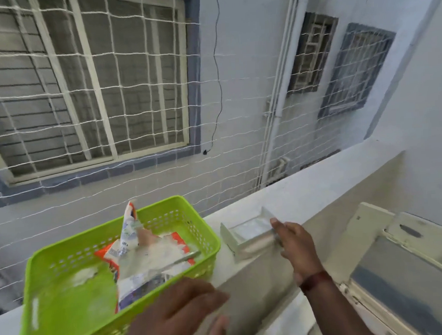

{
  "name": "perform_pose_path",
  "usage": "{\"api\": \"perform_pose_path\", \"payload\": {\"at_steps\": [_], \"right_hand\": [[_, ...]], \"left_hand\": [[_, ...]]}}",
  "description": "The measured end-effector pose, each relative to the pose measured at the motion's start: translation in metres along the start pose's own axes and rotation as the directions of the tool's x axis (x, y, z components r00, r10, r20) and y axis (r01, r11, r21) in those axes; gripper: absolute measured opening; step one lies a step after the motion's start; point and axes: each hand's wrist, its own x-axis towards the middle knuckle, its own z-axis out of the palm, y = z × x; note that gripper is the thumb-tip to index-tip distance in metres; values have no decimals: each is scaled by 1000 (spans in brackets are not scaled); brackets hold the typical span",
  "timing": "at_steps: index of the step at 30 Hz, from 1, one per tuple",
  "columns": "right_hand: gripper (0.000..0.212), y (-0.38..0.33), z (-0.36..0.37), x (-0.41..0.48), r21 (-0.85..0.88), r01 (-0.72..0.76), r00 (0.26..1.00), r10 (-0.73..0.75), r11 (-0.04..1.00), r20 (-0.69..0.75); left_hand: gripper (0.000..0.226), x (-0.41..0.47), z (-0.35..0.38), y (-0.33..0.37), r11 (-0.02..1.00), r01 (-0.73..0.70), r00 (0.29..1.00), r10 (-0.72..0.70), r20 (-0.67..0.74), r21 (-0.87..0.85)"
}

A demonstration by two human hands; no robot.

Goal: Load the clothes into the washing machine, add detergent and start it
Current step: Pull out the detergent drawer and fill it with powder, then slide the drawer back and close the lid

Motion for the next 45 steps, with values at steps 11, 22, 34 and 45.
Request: {"api": "perform_pose_path", "payload": {"at_steps": [11,22,34,45], "right_hand": [[16,5,-11,-18,397,-188,981,154,898,116],[39,77,-101,-133,535,-122,974,204,836,-97],[53,196,-226,-178,566,-227,832,460,793,-311],[33,282,-278,-84,692,-312,705,647,651,-290]], "left_hand": [[57,-12,117,8,621,619,771,-595,225,-481],[36,-41,178,24,365,686,713,-511,480,-630],[24,-79,314,103,472,773,531,-117,839,-424],[21,-96,482,96,517,825,364,-178,914,-228]]}}
